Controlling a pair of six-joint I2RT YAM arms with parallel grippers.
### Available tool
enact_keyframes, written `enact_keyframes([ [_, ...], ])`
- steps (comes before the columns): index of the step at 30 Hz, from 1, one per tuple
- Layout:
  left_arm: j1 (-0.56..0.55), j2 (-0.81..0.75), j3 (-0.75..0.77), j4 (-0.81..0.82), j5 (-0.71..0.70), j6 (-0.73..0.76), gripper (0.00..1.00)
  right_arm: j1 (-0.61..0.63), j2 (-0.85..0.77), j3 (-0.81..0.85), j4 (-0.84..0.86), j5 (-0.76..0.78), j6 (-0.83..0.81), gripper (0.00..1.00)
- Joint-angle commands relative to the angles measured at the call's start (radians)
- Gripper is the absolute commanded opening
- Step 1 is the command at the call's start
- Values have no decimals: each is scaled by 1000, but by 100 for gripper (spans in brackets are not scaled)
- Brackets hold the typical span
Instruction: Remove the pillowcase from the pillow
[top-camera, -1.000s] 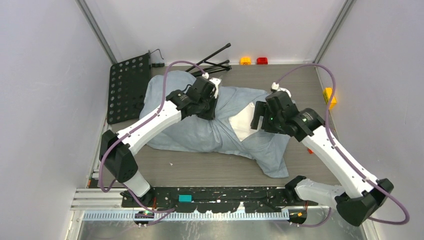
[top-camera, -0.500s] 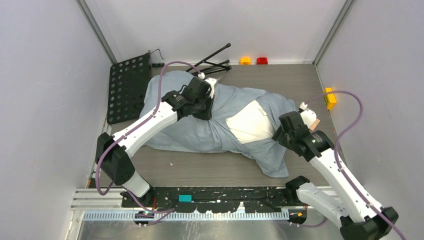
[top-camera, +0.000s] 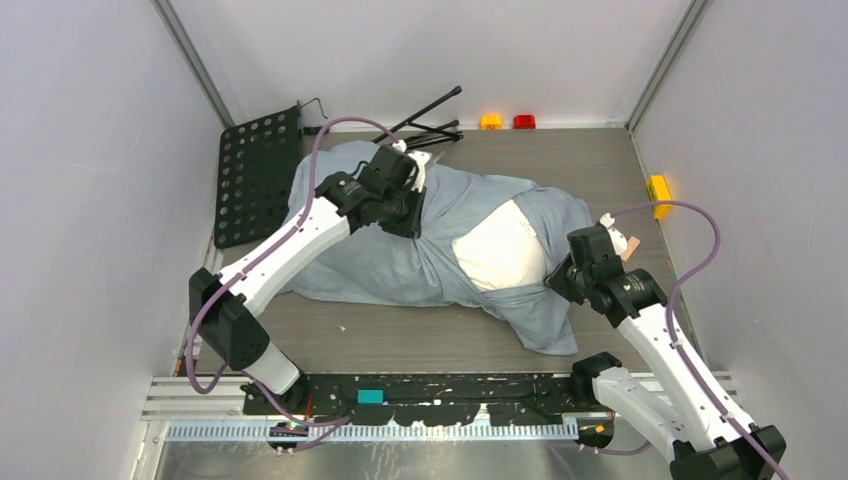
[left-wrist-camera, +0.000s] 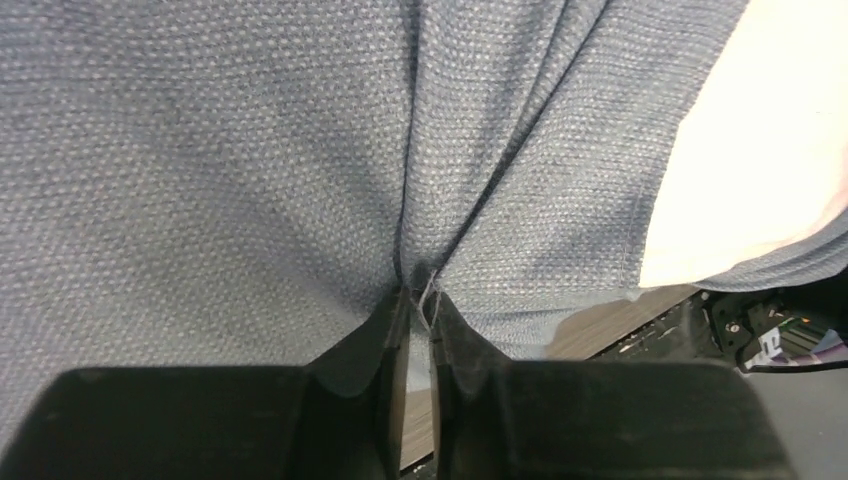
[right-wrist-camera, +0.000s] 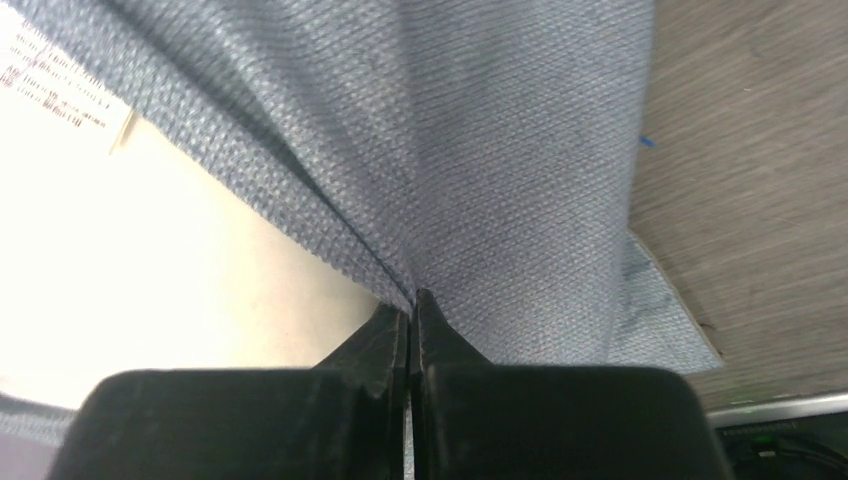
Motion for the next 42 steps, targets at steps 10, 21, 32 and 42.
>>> enact_keyframes([
  [10, -218, -15, 213, -117, -175, 0, 54, -7, 14, -115, 393, -429, -65, 0],
  [21, -357, 190, 430, -168, -308, -3, 82, -8, 28, -62, 341, -362, -120, 0],
  [32, -363, 449, 569, -173, -224, -52, 100, -7, -80, -94, 250, -269, -109, 0],
  [42, -291, 375, 235, 16, -410, -165, 20, -7, -221, -158, 141, -88, -3, 0],
])
